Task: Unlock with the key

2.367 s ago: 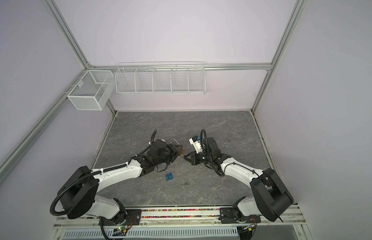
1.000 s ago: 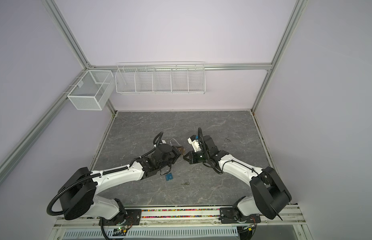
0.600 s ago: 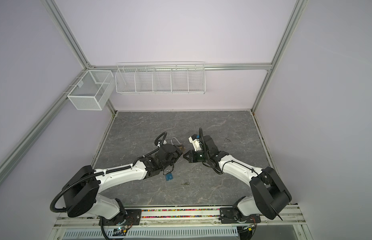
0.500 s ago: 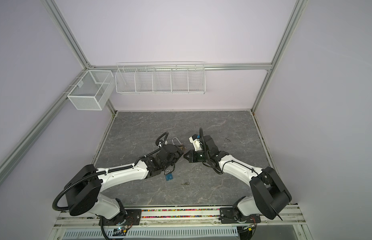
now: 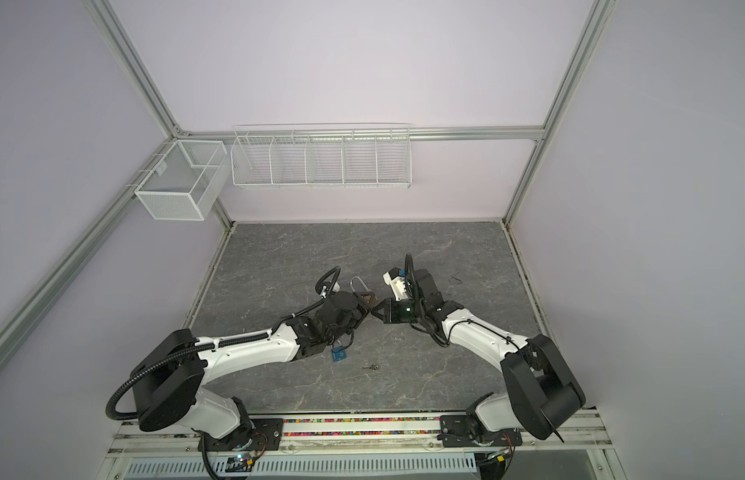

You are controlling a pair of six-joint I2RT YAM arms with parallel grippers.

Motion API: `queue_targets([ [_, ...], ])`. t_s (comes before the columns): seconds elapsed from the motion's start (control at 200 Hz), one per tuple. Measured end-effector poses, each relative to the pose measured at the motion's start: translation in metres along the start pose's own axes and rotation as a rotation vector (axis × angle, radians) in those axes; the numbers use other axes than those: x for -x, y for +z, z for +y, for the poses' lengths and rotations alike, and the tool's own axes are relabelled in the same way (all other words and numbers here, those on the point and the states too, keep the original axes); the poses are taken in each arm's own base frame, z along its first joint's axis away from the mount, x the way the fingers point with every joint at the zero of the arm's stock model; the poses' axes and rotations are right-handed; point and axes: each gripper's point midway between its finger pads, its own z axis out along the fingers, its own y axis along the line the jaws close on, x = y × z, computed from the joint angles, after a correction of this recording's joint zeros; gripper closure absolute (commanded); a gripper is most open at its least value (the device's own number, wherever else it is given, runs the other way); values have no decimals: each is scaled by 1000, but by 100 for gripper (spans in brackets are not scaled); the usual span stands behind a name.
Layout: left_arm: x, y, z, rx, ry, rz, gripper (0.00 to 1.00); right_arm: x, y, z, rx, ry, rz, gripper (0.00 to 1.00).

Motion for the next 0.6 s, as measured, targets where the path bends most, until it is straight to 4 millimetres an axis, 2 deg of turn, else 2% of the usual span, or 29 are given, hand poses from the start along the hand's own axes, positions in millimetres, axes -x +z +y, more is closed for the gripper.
queue_targets([
  [0.2,-8,5,9,6,-20,26,100,-8,3,-7,-10,20,10,93],
  [0.31,-9,5,8,6,-27,32,100,-3,4,-9,-28,12,3,70],
  [0.46,-11,1,6,0,-38,45,100,7,1,-11,-53,-4,-27,62],
  [0.6,-10,-1,2,-9,-42,47,100,9,-4,-10,-64,-23,-42,59],
])
